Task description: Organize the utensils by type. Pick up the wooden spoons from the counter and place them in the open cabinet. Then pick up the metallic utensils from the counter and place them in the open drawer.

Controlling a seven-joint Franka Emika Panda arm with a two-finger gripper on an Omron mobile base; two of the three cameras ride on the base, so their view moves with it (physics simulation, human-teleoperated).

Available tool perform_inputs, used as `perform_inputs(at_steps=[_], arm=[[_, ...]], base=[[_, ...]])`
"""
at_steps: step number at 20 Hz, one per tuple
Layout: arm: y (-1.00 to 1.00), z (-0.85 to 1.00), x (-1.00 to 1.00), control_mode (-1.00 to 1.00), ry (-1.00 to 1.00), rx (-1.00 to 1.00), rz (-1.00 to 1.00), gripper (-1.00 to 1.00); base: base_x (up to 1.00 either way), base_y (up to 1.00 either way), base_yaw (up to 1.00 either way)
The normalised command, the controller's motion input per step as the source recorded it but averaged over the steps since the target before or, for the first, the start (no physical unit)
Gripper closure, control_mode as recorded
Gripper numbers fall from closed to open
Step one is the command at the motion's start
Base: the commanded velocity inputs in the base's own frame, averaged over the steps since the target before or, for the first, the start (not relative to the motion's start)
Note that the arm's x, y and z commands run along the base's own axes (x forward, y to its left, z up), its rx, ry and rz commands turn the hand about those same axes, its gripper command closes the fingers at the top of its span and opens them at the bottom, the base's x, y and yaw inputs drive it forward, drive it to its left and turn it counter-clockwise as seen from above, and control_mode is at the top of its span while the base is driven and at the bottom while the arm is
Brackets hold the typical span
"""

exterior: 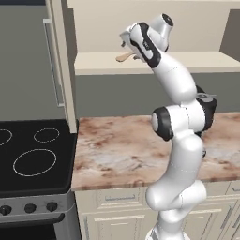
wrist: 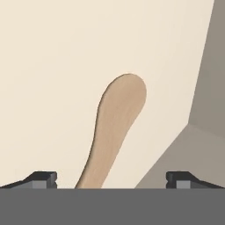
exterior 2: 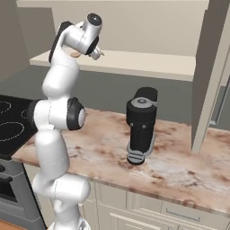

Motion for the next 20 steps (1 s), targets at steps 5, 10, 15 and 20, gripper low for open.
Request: perform_inputs(at_steps=[5, 10, 15, 20], arm=[[-0.09, -0.12, -0.21, -1.00, -0.08, 0.00, 0.00, -1.00], [-0.11, -0.09, -0.14, -1.00, -0.06, 0.00, 0.00, -1.00], [-0.09, -0.02, -0.47, -1.00, -0.05, 0.00, 0.00, -1.00], [-0.04, 0.06, -0.51, -1.00, 0.00, 0.05, 0.00, -1.00]], base=[[0.00, 0.00, 0.00], [0.00, 0.00, 0.00], [0.00, 0.00, 0.00], [0.00, 0.00, 0.00]])
